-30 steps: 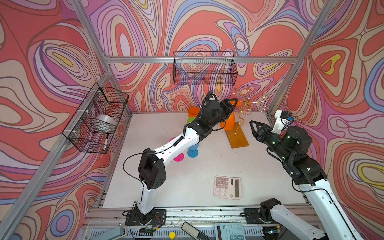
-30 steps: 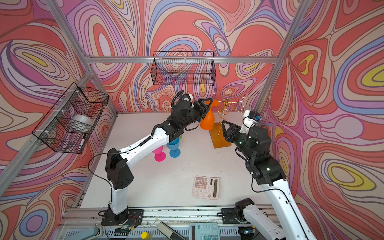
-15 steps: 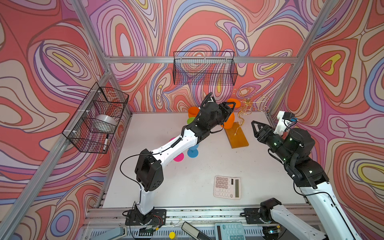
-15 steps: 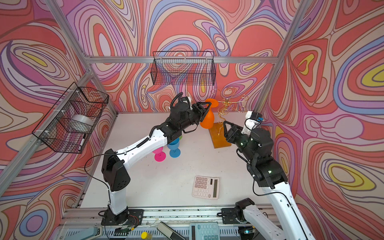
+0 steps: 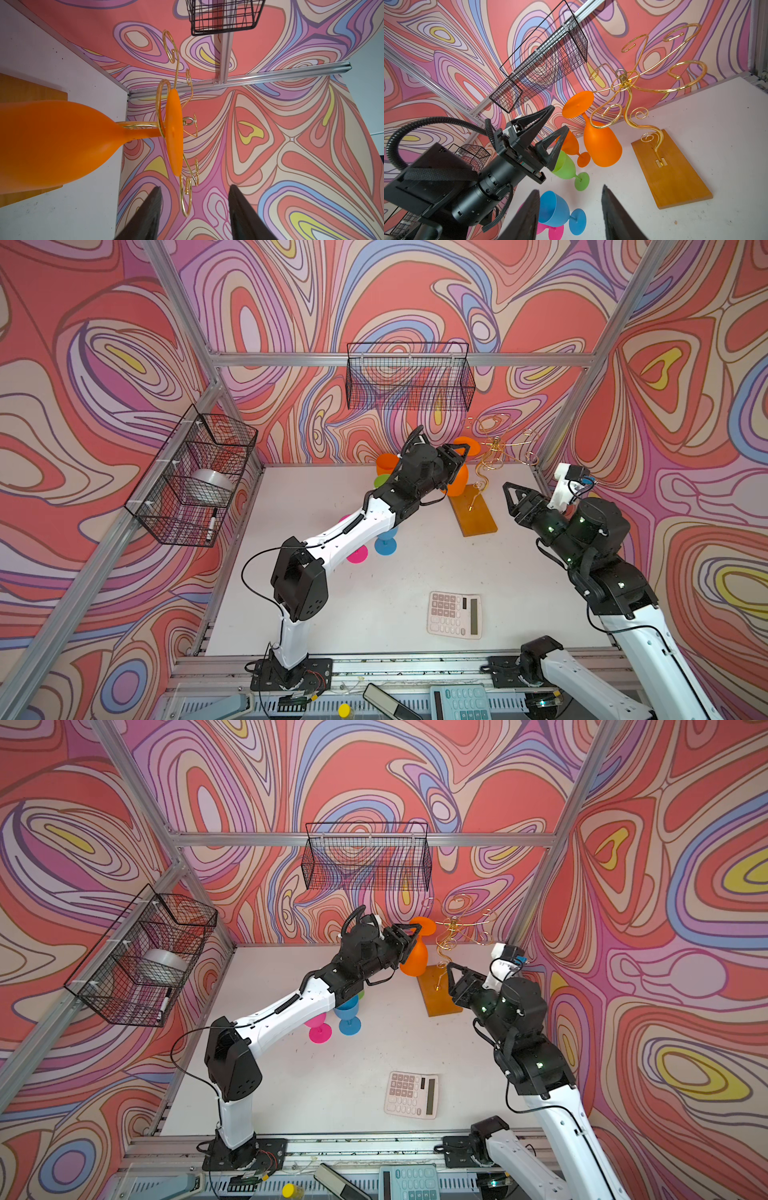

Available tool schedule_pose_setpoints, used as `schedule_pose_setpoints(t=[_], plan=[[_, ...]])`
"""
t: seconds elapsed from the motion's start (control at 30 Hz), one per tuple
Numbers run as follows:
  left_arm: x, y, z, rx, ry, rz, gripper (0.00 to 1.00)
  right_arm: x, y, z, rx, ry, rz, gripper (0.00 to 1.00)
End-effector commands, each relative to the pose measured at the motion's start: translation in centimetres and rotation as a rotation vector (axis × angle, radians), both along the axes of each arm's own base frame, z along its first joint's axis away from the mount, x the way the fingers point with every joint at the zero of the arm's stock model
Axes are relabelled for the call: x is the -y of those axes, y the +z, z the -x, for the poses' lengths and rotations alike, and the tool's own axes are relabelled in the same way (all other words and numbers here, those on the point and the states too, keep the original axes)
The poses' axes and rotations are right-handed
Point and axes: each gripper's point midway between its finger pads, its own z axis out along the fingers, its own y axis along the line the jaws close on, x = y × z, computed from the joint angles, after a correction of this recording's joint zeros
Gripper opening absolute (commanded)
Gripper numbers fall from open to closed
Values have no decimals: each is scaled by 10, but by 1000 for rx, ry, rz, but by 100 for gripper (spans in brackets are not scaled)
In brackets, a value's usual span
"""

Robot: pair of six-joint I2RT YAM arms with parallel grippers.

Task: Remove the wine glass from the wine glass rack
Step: 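Close the left gripper on the orange glass foot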

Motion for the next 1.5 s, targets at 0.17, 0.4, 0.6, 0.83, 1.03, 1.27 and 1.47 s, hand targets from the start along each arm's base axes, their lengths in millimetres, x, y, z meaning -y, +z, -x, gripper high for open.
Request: schedule_pose_setpoints(t=[0.17, 0.4, 0.6, 0.83, 1.03, 1.27, 1.47], plan=[[7, 2, -12, 0, 2, 15, 52, 4, -1, -1, 13, -22, 17, 51], [13, -1, -19, 0, 2, 16, 50, 5, -2, -1, 14, -27, 23, 51], [14, 0, -26, 6, 13, 32, 46, 6, -2, -2, 13, -32, 26, 51], [12, 11, -30, 35, 24, 41, 43, 6, -3, -3, 11, -32, 28, 51], [12, 7, -33, 28, 31, 38, 41, 7, -4, -3, 12, -35, 31, 51], [10, 5, -36, 27, 40, 33, 39, 7, -4, -2, 12, -37, 36, 51], [7, 1, -40, 24, 56, 21, 35, 7, -3, -3, 15, -35, 38, 51]])
